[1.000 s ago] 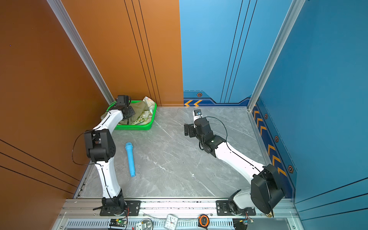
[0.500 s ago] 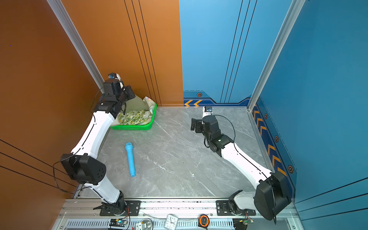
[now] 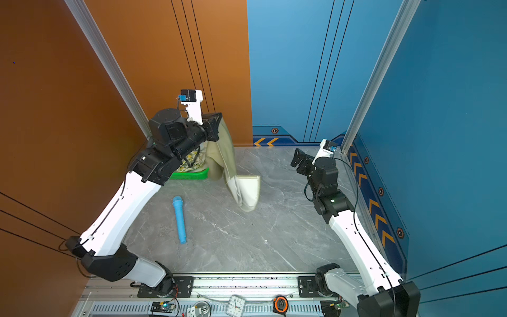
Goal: Fold and stack skirts
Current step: Pick up the skirt from the basket, then place the skirt at the center of the table.
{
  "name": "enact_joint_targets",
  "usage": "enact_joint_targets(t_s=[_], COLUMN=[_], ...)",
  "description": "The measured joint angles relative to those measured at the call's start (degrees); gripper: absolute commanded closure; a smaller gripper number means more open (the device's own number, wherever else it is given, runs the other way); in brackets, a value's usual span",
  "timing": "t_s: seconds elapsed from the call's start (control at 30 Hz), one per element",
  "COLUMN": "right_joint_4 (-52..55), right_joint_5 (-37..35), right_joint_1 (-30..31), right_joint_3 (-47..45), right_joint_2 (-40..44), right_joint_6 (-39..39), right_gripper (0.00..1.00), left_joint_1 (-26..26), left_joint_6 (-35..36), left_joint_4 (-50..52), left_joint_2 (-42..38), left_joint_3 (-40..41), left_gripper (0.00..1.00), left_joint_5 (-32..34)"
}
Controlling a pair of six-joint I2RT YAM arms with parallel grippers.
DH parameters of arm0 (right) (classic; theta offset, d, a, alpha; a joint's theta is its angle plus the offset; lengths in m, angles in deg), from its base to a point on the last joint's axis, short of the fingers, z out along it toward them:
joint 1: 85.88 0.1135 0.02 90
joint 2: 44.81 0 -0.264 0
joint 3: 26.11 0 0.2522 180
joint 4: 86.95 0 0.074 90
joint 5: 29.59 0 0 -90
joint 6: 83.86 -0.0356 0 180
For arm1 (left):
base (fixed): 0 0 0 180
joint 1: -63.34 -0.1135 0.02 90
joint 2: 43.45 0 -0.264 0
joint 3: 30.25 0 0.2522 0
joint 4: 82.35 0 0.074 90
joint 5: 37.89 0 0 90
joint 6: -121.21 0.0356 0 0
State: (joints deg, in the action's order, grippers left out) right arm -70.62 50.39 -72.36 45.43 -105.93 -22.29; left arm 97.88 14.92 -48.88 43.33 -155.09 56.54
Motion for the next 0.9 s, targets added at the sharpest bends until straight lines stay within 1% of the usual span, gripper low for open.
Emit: enact_joint_targets(t_s=[0.07,0.17,0.27,0.37,0.4,0.43,0.47,0.5,0.53,0.6,0.63,0.7,0.73,0.77,0.83,0.87,0.9], right_joint_4=[0.66,1.86,2.43,2.43,2.43,2.45,2.45,2.56,3.02,3.96,4.42,5.16,5.84,6.21,7.72,8.28,9.09], right_joint_5=[1.03,3.02,5.22,7.13,7.63,8.31,9.03,9.60,10.16,11.43,11.82,12.02,11.69,11.52,10.73,10.12,9.27], right_joint_1=[-2.27,-5.88,-9.11,-11.30,-11.61,-11.85,-12.13,-12.22,-12.41,-12.61,-12.55,-11.76,-10.25,-8.81,-3.91,-1.60,2.03], right_joint_3=[-1.36,-3.06,-4.07,-4.26,-4.26,-4.26,-4.22,-4.13,-3.82,-3.19,-2.89,-2.34,-1.86,-1.60,-0.72,-0.39,0.02], right_joint_2=[0.57,0.68,0.44,-1.14,-1.84,-2.75,-4.17,-5.25,-6.56,-9.09,-10.03,-11.37,-12.13,-12.50,-13.22,-13.40,-13.66], right_joint_6=[-0.68,-1.99,-3.28,-4.11,-4.26,-4.35,-4.50,-4.48,-4.50,-4.48,-4.46,-4.42,-4.07,-3.82,-2.38,-1.73,-0.59], right_gripper=[0.01,0.01,0.01,0.01,0.01,0.01,0.01,0.01,0.01,0.03,0.03,0.03,0.03,0.03,0.03,0.04,0.04], left_joint_1=[2.08,3.45,2.97,0.94,-0.09,-1.05,-1.92,-2.75,-3.56,-4.68,-5.01,-5.49,-5.66,-5.86,-6.36,-6.64,-7.17], left_joint_6=[-0.33,-1.25,-3.06,-5.55,-6.40,-7.04,-7.76,-8.33,-8.79,-9.27,-9.27,-9.20,-9.20,-9.20,-9.25,-9.29,-9.27], left_joint_4=[-0.04,-0.28,-0.72,-1.31,-1.42,-1.20,-0.87,-0.24,1.01,3.74,4.98,7.52,9.31,10.86,13.40,13.51,13.57], left_joint_2=[0.22,1.60,4.39,8.92,11.15,13.57,16.39,19.71,24.24,32.87,35.47,40.15,41.59,42.27,42.45,41.68,40.04], left_joint_3=[-0.28,-0.35,-0.35,-0.37,-0.52,-1.07,-2.25,-4.17,-7.56,-14.08,-16.17,-18.45,-18.60,-18.60,-18.18,-17.20,-15.10], left_gripper=[1.00,1.00,1.00,0.99,0.78,0.49,0.28,0.20,0.01,0.02,0.02,0.02,0.02,0.02,0.02,0.02,0.02], left_joint_5=[-0.28,-0.44,-0.44,-0.46,-0.42,-0.42,-0.44,-0.44,-0.48,-0.68,-0.72,-0.98,-1.29,-1.62,-2.38,-2.71,-3.02])
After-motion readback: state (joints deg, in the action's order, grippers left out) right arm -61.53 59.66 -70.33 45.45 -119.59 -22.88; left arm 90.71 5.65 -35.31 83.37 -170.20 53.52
